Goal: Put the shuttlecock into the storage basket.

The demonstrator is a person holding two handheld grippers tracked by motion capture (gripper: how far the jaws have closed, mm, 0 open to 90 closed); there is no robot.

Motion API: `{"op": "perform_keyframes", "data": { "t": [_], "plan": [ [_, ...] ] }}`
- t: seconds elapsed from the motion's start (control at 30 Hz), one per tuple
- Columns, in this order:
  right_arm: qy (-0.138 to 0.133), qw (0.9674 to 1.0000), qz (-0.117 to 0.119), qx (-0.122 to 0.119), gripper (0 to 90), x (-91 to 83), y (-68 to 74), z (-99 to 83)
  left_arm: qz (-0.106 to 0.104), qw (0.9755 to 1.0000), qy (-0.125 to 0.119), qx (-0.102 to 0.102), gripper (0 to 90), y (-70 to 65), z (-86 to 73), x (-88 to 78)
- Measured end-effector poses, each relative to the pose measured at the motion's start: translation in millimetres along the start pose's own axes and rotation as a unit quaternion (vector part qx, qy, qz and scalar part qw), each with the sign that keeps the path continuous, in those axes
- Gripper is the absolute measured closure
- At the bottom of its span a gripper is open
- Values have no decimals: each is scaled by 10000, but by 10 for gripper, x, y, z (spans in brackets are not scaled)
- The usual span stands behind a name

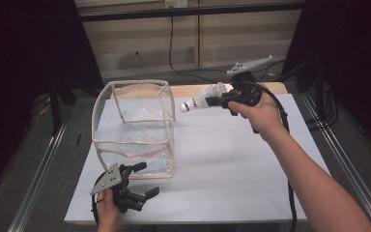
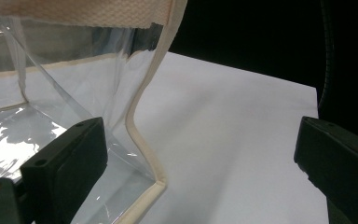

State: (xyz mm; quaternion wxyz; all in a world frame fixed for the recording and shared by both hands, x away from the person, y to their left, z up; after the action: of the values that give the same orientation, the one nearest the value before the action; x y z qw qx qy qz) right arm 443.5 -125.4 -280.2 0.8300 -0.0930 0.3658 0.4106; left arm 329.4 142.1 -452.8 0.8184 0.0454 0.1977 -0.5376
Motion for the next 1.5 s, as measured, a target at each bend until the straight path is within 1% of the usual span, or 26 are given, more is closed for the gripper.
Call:
{"op": "perform_keyframes", "data": {
  "t": [0.17,0.23,0.47,0.73,0.8,0.9,1.03,1.23,1.5],
  "plan": [
    [-18,10000,-14,-34,879,-14,18,62,-2,10000,0,3,28,-4,0,5],
    [18,10000,-7,-54,879,-8,28,82,11,10000,25,19,28,1,-4,6],
    [9,9999,-24,-125,879,-19,75,189,-7,10000,1,-4,27,-5,-1,3],
    [9,9999,-31,-149,878,-11,93,242,0,10000,10,-4,27,0,-2,-2],
    [26,9998,-74,-176,878,-9,93,256,7,10000,9,3,28,3,-2,-3],
    [13,9999,-49,-157,878,0,98,277,-3,10000,3,-4,28,-2,0,-4],
    [-42,9998,-75,-154,877,-6,95,317,8,10000,34,15,28,4,-8,0],
    [-44,9998,-110,-164,877,-10,99,372,10,10000,7,-6,28,4,-3,-6],
    [-34,9997,-64,-230,877,1,151,434,-8,10000,12,1,28,0,-4,0]
  ]
}}
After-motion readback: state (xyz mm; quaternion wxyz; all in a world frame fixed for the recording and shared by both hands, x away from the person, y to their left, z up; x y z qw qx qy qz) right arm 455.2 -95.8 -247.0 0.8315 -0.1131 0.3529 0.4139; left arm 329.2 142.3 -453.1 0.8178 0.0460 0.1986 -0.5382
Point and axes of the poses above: each handheld gripper's, and its own axes: x roughly forward along the jaws, z roughly out of its top, y roughly to its left, the point moved 7 cm from there along x, roughly forward along the jaws, and after that the axes turned 12 degrees about y, right-handed, at the moved point
